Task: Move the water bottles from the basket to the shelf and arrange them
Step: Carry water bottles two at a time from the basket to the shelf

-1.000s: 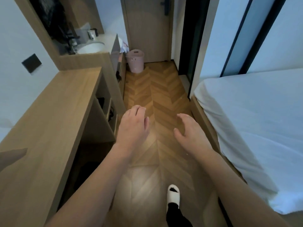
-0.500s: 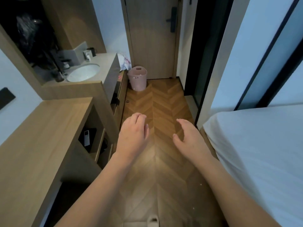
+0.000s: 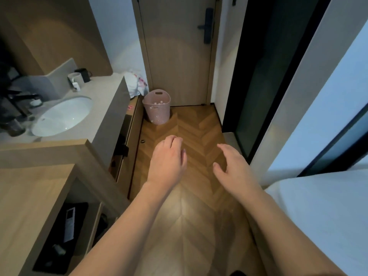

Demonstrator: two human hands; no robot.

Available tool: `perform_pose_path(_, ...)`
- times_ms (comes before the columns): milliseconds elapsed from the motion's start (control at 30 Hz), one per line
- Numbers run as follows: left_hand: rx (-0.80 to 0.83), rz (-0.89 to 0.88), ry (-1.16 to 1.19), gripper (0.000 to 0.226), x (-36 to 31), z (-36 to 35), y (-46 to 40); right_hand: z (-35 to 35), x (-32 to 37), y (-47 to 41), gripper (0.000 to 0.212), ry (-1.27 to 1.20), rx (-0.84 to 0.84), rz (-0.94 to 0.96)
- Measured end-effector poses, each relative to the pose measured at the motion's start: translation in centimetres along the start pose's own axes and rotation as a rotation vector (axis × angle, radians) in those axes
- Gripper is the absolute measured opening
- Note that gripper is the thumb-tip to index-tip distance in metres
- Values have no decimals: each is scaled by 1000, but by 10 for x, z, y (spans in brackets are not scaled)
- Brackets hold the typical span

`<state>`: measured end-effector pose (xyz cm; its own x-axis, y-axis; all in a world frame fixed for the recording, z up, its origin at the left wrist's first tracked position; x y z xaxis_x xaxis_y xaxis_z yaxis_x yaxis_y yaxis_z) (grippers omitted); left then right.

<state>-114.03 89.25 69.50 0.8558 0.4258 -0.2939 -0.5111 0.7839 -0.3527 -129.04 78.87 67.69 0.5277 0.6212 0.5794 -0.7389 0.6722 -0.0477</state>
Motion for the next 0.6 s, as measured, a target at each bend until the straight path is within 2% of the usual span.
perform_pose_path(167,108,-4,-62,35,26,-75,-117,-13,-53,-129,62,-48,66,-37)
perform_pose_path(267,77,31,-82,33,47,-99,-205,-5,-74,-223,61,-81,54,3)
perform_pose_path(500,-83,121,-96,34,81,-97,-398,46,-86,-434,57,-71,45,79)
perform_pose_path(600,-52,123,-99,31,96,-131,-451,38,-91,-506,56,-61,91,102)
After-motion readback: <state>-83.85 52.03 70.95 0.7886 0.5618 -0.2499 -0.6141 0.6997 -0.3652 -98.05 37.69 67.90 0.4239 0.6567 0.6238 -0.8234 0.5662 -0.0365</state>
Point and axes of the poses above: each hand's wrist, its own y-axis away from the middle knuckle, its own z-axis out of the back of the hand, x = y × z, the point moved 9 cm from there along -y, towards the middle knuckle, and after that the axes turned 5 degrees about x, right-handed, at the moved point
